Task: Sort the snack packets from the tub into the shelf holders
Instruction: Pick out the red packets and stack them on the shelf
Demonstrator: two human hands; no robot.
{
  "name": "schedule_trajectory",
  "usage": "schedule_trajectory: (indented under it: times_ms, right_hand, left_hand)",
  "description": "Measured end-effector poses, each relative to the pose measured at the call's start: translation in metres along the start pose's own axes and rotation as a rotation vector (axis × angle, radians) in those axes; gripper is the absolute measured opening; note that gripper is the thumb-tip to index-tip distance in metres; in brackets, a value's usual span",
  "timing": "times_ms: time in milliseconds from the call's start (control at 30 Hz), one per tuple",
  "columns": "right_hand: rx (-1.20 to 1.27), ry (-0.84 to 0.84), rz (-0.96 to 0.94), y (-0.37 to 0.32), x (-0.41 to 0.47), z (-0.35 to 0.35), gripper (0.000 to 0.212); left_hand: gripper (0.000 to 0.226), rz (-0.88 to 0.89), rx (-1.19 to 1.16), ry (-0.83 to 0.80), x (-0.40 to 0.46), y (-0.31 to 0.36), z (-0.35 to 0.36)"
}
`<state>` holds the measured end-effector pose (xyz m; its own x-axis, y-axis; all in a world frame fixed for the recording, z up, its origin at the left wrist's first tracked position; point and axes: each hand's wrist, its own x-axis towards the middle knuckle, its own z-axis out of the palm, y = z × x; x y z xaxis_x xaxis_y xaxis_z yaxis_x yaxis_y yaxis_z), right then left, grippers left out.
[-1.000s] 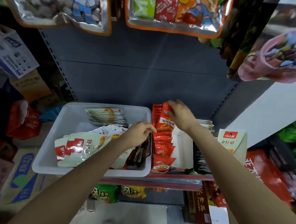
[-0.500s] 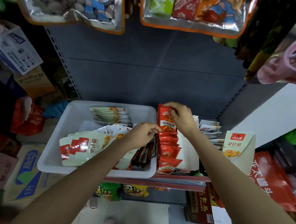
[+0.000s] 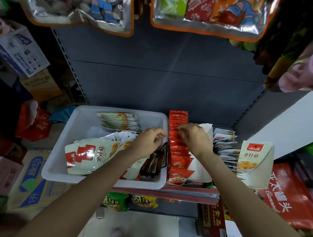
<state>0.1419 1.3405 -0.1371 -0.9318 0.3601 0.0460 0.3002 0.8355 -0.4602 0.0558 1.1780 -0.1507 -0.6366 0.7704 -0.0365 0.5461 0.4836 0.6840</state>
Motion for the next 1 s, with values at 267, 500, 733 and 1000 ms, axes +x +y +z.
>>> schedule_trajectory:
  times_ms: [267, 500, 733, 1000]
  right_hand:
    - [0.136, -0.093, -0.078, -0.076, 0.002, 0.028, 0.041]
    - [0.035, -0.437, -0.028, -0.111, 0.009, 0.097, 0.099]
    - [-0.163, -0.549, 0.031, -0.113, 0.012, 0.123, 0.108]
    - [-0.152, -0.645, 0.091, -0.122, 0.016, 0.123, 0.118]
  left_hand:
    - [0.025, -0.253, 0.131, 0.192, -0.037, -0.068, -0.043]
    - [0.049, -0.465, 0.383, -0.055, -0.058, -0.118, -0.081]
    - [0.067, -0.321, 0.309, -0.341, -0.062, -0.141, -0.094]
    - [0.068, -0.259, 0.316, -0.422, -0.061, -0.150, -0.094]
